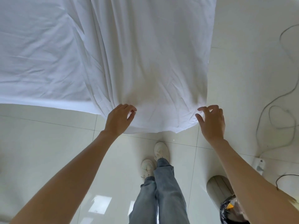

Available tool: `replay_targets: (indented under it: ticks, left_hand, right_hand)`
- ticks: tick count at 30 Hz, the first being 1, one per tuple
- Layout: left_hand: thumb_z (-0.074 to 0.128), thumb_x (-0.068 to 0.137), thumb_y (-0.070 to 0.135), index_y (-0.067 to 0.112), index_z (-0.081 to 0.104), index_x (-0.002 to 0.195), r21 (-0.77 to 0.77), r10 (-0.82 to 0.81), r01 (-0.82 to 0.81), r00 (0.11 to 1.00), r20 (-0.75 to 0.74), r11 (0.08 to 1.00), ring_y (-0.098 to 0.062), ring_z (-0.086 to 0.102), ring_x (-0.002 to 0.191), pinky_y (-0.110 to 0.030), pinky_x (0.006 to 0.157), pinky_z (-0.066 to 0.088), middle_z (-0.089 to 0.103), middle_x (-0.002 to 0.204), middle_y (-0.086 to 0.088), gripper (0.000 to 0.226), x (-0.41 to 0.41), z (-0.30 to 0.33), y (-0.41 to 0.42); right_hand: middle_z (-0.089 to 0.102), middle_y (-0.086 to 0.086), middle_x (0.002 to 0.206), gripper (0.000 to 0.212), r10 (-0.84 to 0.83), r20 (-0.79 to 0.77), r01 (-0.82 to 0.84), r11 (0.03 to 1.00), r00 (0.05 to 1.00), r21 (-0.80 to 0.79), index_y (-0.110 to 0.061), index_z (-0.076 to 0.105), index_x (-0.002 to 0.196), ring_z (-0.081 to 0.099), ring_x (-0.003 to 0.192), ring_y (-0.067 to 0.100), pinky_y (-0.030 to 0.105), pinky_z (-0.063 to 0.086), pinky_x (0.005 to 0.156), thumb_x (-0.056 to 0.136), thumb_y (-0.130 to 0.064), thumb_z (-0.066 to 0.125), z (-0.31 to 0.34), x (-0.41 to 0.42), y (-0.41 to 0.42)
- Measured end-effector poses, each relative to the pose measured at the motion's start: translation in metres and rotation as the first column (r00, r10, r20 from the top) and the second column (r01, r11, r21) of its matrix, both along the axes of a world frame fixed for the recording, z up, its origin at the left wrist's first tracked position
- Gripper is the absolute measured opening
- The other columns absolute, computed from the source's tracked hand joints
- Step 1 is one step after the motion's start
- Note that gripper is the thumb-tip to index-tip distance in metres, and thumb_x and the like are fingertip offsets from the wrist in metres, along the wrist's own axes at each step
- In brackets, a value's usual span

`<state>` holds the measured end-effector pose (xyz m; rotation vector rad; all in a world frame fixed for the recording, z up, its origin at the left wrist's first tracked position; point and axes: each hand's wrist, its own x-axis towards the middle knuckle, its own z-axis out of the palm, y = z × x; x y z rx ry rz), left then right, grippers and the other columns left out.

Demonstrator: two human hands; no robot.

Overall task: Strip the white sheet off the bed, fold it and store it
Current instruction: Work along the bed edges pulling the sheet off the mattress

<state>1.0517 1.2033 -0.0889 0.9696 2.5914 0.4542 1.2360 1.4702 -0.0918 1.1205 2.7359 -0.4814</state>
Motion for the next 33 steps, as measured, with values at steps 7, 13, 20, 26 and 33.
replay_targets:
  ticks: [7,13,20,26,33]
  left_hand:
    - [0.049,0.094,0.022,0.023,0.064,0.103,-0.009,0.251,-0.251,0.968,0.014,0.968,-0.015,0.06,0.092,-0.031,0.072,0.048,0.067,0.093,0.006,0.018,-0.065,0.09,-0.039]
    - [0.05,0.092,0.02,0.023,0.06,0.109,-0.008,0.387,-0.387,0.921,0.053,0.922,-0.012,0.059,0.096,-0.024,0.076,0.044,0.066,0.1,0.007,0.02,-0.175,0.128,-0.08]
    - [0.056,0.084,0.01,0.02,0.037,0.14,-0.151,0.106,-0.104,0.994,0.009,0.983,-0.022,0.04,0.127,-0.035,0.1,0.037,0.04,0.143,0.0,0.06,-0.357,0.056,-0.087]
    - [0.057,0.07,-0.01,0.02,0.04,0.14,-0.149,-0.271,0.248,0.95,-0.155,0.957,-0.026,0.037,0.134,-0.041,0.107,0.033,0.037,0.148,-0.001,0.078,-0.484,-0.013,-0.053]
    - [0.069,0.068,0.008,0.021,0.067,0.096,-0.096,-0.439,0.436,0.82,-0.368,0.895,-0.018,0.046,0.112,-0.034,0.097,0.034,0.063,0.117,0.0,0.031,-0.543,-0.051,-0.024]
  right_hand:
    - [0.064,0.007,0.096,0.017,0.357,-0.178,-0.377,0.922,0.917,-0.093,-0.012,0.065,0.104,0.058,0.089,0.026,0.034,0.049,0.07,0.088,-0.017,0.062,0.079,-0.113,-0.051]
    - [0.066,0.005,0.097,0.022,0.529,-0.239,-0.567,0.813,0.814,-0.134,-0.012,0.062,0.111,0.058,0.092,0.024,0.034,0.042,0.086,0.09,-0.013,0.056,0.123,-0.264,-0.108]
    - [0.063,0.0,0.109,0.034,0.488,-0.198,-0.524,0.824,0.85,-0.215,-0.015,0.056,0.123,0.053,0.106,0.022,0.031,0.036,0.094,0.092,-0.028,0.055,0.079,-0.451,-0.162]
    - [0.044,0.01,0.137,0.078,0.415,0.144,-0.396,0.907,0.898,-0.142,-0.016,0.035,0.137,0.042,0.123,0.033,0.044,0.031,0.1,0.078,-0.061,0.059,0.01,-0.552,-0.199]
    - [0.063,0.014,0.083,0.037,0.294,0.187,-0.309,0.949,0.937,0.057,-0.004,0.065,0.079,0.059,0.071,0.034,0.038,0.05,0.064,0.05,-0.016,0.085,-0.027,-0.567,-0.199]
